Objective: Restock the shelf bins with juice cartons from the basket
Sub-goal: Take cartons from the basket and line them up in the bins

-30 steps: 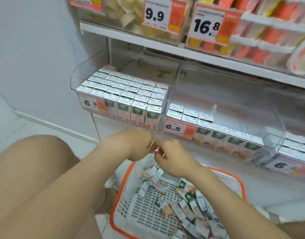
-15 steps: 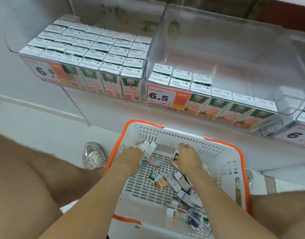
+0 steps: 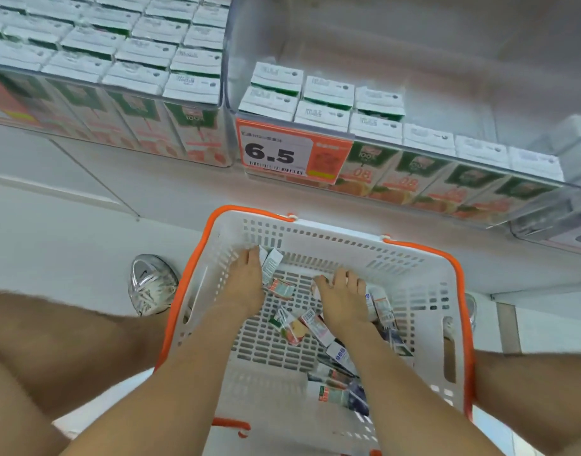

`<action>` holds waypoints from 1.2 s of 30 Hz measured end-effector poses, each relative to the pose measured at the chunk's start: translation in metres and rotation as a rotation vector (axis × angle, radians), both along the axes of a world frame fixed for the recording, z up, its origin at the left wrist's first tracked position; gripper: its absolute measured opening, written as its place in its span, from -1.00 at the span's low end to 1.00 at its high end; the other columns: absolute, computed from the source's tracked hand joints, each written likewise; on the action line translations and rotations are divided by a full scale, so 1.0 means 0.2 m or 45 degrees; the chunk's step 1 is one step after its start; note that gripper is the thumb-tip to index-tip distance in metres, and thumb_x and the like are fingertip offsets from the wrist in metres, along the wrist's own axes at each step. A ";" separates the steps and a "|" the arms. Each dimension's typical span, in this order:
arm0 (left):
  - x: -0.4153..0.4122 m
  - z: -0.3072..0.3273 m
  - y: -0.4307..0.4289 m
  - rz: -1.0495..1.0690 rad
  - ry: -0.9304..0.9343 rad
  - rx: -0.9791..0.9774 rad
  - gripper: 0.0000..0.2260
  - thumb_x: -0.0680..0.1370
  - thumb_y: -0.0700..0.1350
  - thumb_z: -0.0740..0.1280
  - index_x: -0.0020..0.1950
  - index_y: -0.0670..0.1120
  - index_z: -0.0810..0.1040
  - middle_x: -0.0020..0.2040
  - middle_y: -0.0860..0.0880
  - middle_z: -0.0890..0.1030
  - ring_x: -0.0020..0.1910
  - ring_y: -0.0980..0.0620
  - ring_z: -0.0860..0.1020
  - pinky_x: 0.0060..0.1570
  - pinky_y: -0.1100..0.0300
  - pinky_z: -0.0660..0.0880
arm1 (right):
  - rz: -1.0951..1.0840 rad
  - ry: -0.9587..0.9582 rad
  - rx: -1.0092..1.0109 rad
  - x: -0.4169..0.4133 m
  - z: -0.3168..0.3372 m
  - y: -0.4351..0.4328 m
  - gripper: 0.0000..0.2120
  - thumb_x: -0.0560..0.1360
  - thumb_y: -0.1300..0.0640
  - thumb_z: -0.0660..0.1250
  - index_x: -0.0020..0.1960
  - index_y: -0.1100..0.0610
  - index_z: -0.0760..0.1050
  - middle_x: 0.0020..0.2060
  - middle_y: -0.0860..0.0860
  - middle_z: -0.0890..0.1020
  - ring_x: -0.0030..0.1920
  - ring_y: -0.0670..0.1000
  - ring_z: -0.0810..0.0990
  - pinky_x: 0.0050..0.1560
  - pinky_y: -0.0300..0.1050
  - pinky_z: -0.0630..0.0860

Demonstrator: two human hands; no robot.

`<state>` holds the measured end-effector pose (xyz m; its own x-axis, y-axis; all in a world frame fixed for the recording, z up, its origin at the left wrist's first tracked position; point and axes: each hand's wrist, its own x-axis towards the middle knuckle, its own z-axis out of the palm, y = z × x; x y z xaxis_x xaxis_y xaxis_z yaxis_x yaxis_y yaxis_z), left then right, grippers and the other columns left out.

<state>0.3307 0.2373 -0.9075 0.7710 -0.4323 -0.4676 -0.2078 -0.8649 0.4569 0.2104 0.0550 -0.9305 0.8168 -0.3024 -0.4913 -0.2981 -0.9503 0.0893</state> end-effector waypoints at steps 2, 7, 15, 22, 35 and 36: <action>0.03 -0.03 0.00 -0.041 -0.075 0.051 -0.20 0.47 -0.48 0.36 0.64 -0.16 0.13 0.49 -0.21 0.31 0.44 -0.24 0.36 0.43 -0.02 0.35 | 0.002 0.019 -0.017 -0.01 -0.01 -0.01 -0.25 0.43 0.36 0.46 0.52 0.05 0.24 0.40 0.24 0.27 0.34 0.33 0.36 0.36 0.21 0.32; 0.09 -0.02 -0.02 -0.148 -0.130 0.172 -0.41 0.58 -0.34 0.37 0.56 -0.16 0.25 0.47 -0.18 0.41 0.38 -0.23 0.38 0.35 -0.02 0.37 | -0.021 -0.013 0.150 0.01 0.00 -0.02 -0.40 0.54 0.24 0.40 0.50 0.07 0.25 0.36 0.13 0.44 0.28 0.22 0.52 0.34 0.13 0.37; 0.07 0.02 0.01 -0.075 -0.166 -0.047 -0.58 0.56 -0.12 0.50 0.30 -0.02 0.36 0.13 -0.08 0.59 0.14 -0.11 0.50 0.10 -0.04 0.54 | -0.957 -0.366 1.269 0.09 0.19 -0.05 -0.66 0.53 0.18 0.47 0.24 -0.03 0.49 -0.26 0.08 0.63 -0.32 0.03 0.63 -0.20 0.03 0.65; 0.04 0.38 0.05 0.620 0.648 -0.765 -0.54 0.45 0.13 0.60 0.20 -0.05 0.52 0.05 -0.15 0.73 -0.03 -0.12 0.71 0.01 -0.03 0.63 | -1.000 -0.610 1.468 0.15 0.53 0.01 -0.77 0.59 0.21 0.35 0.17 -0.03 0.64 0.15 -0.12 0.59 0.05 -0.07 0.63 -0.07 -0.18 0.55; 0.03 1.17 0.13 0.199 0.624 -0.748 -0.43 0.40 0.13 0.64 0.17 -0.15 0.48 -0.07 -0.12 0.71 -0.15 -0.06 0.68 -0.09 -0.04 0.70 | -0.617 -0.937 1.378 0.08 1.11 0.19 -0.86 0.60 0.17 0.29 0.03 -0.03 0.59 -0.28 0.10 0.52 -0.34 -0.01 0.45 -0.29 -0.09 0.55; 0.03 1.24 0.14 0.140 0.594 -0.726 -0.42 0.38 0.12 0.65 0.18 -0.15 0.47 -0.11 -0.07 0.70 -0.16 -0.04 0.68 -0.08 -0.05 0.70 | -0.564 -0.980 1.346 0.07 1.17 0.19 -0.87 0.60 0.18 0.30 0.03 0.00 0.59 -0.31 0.05 0.50 -0.40 -0.07 0.43 -0.37 -0.19 0.50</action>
